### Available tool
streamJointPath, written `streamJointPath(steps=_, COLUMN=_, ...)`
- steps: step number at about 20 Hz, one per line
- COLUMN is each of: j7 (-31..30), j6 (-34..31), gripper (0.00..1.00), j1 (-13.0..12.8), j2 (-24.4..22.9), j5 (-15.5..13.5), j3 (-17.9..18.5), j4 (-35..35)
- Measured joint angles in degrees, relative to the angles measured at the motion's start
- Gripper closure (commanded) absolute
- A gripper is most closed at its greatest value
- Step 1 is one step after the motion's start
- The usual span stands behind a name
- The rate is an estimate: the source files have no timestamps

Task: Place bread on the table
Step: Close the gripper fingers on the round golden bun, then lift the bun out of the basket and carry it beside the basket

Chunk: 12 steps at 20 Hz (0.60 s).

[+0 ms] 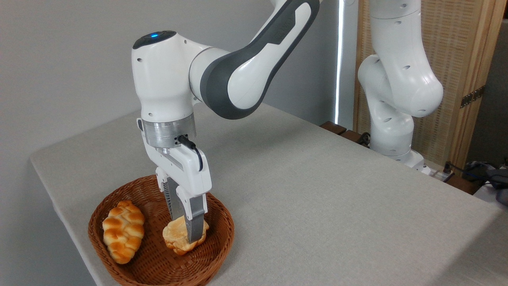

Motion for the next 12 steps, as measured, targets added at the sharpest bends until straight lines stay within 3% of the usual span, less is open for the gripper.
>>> streamJointPath(steps=6, j7=-0.03, j6=0.07, gripper=0.5, j1=0.24, j2=-1.17, j5=-0.04, j3=0.23, j4=1.14)
streamJointPath(steps=12, j7=-0.1, j6=-1.79, gripper=0.45, j1=0.31, j2=-7.01, j5=-1.41, j3=0.24, j4=1.54)
